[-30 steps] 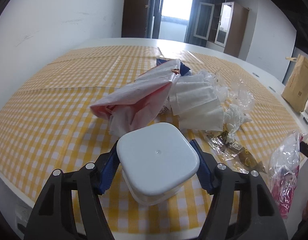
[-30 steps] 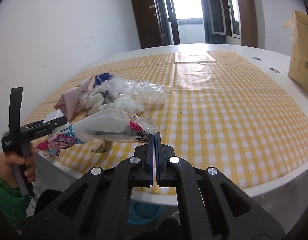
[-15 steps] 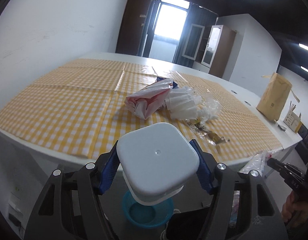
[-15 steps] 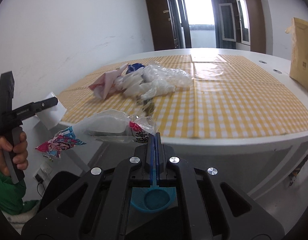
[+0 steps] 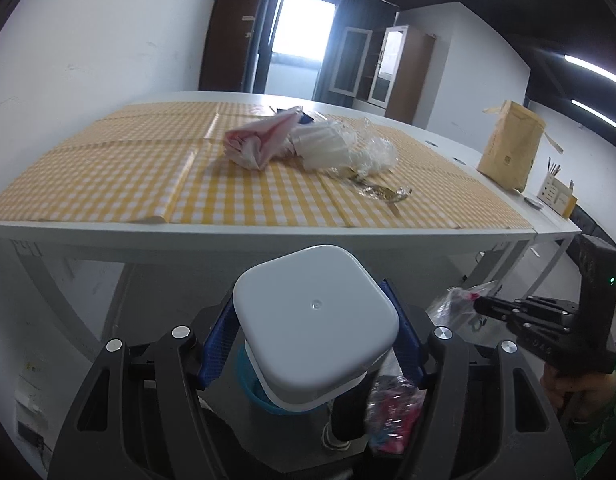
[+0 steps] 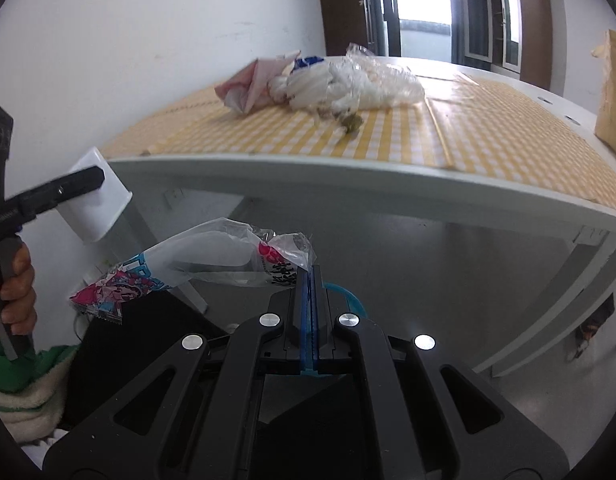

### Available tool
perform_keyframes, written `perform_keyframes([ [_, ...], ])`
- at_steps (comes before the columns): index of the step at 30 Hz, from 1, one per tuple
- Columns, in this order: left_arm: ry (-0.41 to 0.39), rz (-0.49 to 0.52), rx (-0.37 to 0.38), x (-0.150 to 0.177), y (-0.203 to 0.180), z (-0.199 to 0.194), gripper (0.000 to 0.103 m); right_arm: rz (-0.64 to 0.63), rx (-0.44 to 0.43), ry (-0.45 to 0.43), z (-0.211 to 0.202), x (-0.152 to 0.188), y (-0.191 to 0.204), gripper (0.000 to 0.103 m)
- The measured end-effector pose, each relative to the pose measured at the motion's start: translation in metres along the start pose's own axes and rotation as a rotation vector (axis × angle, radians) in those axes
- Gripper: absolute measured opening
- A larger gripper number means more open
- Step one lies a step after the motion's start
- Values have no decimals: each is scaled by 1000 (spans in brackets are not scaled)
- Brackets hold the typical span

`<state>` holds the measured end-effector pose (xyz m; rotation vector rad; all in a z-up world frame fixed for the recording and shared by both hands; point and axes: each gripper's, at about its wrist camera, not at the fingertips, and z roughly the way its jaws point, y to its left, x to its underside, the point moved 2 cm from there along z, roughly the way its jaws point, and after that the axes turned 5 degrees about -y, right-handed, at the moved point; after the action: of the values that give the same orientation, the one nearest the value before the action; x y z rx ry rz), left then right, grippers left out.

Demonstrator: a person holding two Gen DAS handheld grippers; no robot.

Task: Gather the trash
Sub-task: 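Carry the cup and wrapper down over the blue wastebasket with both tools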

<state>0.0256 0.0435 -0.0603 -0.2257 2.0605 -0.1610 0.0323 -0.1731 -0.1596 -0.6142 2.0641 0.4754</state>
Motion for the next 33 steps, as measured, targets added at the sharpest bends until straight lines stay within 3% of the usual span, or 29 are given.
perform_keyframes([
  [5, 62, 6, 38, 20, -6, 23, 67, -51, 48, 63, 30, 19, 3, 1],
  [8, 94, 5, 52, 28, -6, 38, 67, -14, 22, 112, 53, 29, -4, 1],
  [18, 267, -117, 79, 85, 19, 110, 67, 77, 77, 259, 145, 66, -20, 1],
  [23, 285, -145, 63, 101, 30, 139, 67, 80, 99, 324, 184, 77, -31, 1],
  [33, 370, -229, 32, 137, 55, 178, 67, 153, 63, 442, 243, 85, -52, 1],
])
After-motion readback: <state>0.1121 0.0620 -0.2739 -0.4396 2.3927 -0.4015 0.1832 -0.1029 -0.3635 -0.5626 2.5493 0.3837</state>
